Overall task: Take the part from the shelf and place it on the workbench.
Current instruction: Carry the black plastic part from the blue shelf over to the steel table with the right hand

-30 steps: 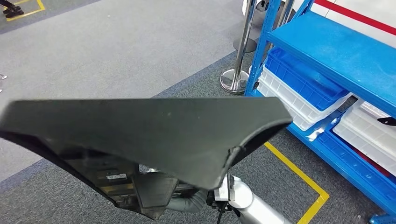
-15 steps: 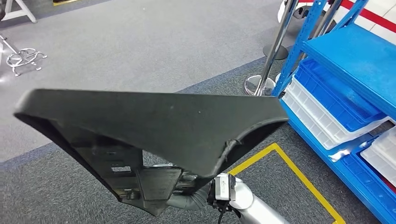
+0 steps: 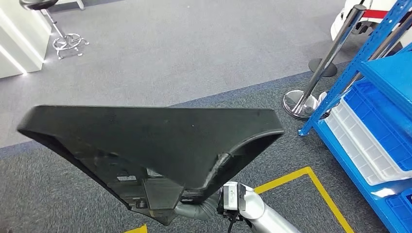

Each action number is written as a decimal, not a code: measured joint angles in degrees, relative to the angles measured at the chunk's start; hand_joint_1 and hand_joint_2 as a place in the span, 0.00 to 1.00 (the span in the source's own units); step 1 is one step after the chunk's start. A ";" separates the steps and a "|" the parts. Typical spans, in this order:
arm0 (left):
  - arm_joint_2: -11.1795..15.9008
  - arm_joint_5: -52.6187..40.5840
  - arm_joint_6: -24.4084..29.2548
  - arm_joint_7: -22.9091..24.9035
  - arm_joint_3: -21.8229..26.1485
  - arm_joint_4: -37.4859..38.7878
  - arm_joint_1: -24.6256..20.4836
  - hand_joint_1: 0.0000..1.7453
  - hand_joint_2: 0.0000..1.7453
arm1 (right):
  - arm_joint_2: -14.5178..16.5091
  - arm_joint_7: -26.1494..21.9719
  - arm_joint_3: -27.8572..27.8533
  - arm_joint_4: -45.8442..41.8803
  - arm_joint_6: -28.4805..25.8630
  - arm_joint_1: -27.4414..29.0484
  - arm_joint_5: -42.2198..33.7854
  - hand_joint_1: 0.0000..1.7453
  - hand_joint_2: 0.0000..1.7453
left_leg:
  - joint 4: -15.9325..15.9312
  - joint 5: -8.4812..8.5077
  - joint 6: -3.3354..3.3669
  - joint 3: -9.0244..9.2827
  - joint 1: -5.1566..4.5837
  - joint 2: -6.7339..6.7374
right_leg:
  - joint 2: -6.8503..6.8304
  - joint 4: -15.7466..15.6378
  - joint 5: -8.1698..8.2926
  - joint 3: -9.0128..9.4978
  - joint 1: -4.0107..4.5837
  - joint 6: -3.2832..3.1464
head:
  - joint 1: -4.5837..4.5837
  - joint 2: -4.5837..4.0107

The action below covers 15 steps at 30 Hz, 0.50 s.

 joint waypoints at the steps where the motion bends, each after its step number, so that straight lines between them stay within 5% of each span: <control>1: 0.00 0.01 0.01 0.04 0.00 0.00 0.04 0.00 1.00 | 0.02 0.04 0.00 -0.01 0.04 -0.09 -0.05 1.00 1.00 | -0.02 0.10 -0.41 -0.24 0.10 -0.64 | -0.49 -0.26 0.09 0.05 0.12 -0.24 | 0.00 0.00; 2: -0.01 0.01 0.01 0.06 0.00 0.01 0.14 0.00 1.00 | 0.05 0.05 0.00 0.00 0.07 -0.20 -0.14 1.00 1.00 | -0.10 0.19 -0.77 -0.37 0.29 -0.89 | -1.21 -0.49 0.22 0.19 0.15 -0.61 | 0.02 -0.01; 4: -0.10 -0.08 -0.03 0.14 0.00 0.02 0.23 0.00 1.00 | 0.13 0.00 0.00 0.01 0.08 -0.40 -0.34 1.00 1.00 | 1.50 -0.75 -1.37 -1.16 0.23 1.43 | -2.71 -1.11 0.41 0.70 0.05 -1.34 | -0.10 -0.01; 6: -0.18 -0.27 -0.11 0.22 0.00 0.02 -0.01 0.00 1.00 | 0.16 -0.09 0.00 0.03 0.07 -0.42 -0.47 1.00 1.00 | 7.39 -3.86 -1.94 -3.99 0.24 5.07 | -4.47 -1.41 0.34 1.06 0.14 -1.82 | -0.24 -0.01; 8: -0.27 -0.41 -0.25 0.30 -0.02 0.02 -0.25 0.00 1.00 | 0.15 -0.13 0.00 0.09 0.05 -0.34 -0.50 1.00 1.00 | 14.05 -6.56 -2.39 -7.34 0.57 6.31 | -6.22 -1.39 0.15 1.10 0.32 -1.98 | -0.27 -0.01; 9: -0.33 -0.45 -0.31 0.34 -0.02 0.02 -0.24 0.00 1.00 | 0.16 -0.11 0.00 0.11 0.03 -0.30 -0.48 1.00 1.00 | 15.15 -6.56 -2.51 -7.87 0.70 6.47 | -7.04 -1.38 0.04 1.13 0.36 -1.95 | -0.27 -0.01; 11: -0.40 -0.48 -0.36 0.40 -0.03 0.02 -0.14 0.00 1.00 | 0.21 -0.06 0.00 0.04 -0.04 -0.26 -0.41 1.00 1.00 | 10.84 -3.81 -2.45 -5.42 0.77 7.14 | -8.48 -1.37 -0.19 1.39 0.39 -1.74 | -0.27 -0.01; 13: -0.42 -0.45 -0.37 0.45 -0.02 0.02 -0.27 0.00 1.00 | 0.29 0.06 0.00 -0.20 -0.15 -0.27 -0.35 1.00 1.00 | 3.12 -1.02 -1.80 -1.18 0.40 9.42 | -9.73 -1.37 -0.54 1.80 0.54 -1.33 | -0.26 -0.01; 15: -0.46 -0.42 -0.34 0.58 -0.02 0.02 -0.48 0.00 1.00 | 0.37 0.17 0.00 -0.44 -0.26 -0.26 -0.28 1.00 1.00 | -0.30 -0.43 -0.87 0.55 -0.11 10.59 | -10.77 -1.41 -0.84 2.08 0.74 -0.77 | -0.23 -0.01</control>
